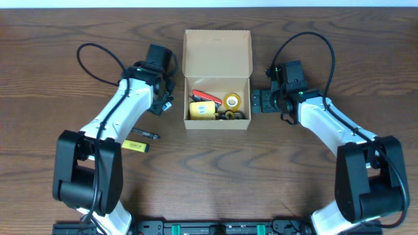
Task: Pack container
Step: 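Withdraw the left gripper from the box toward the staples box, then lower the left gripper and grasp the blue-and-white staples box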
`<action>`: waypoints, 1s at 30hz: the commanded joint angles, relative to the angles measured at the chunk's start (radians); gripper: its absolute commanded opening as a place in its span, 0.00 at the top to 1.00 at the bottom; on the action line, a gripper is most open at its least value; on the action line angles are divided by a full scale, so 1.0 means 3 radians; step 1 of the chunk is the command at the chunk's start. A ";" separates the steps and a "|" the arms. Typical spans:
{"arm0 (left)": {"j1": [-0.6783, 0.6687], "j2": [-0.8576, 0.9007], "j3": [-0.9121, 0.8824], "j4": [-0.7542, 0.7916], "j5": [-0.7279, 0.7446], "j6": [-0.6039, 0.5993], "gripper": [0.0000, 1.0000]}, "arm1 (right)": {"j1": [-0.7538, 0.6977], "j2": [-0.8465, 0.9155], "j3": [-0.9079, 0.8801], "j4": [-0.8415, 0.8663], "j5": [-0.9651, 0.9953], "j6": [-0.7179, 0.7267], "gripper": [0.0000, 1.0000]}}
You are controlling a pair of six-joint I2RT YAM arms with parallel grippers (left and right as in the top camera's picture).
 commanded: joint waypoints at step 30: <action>-0.0067 0.0573 -0.0029 0.0268 -0.0160 0.0532 0.45 | -0.0009 0.0031 -0.0008 -0.0003 0.0000 -0.0048 0.01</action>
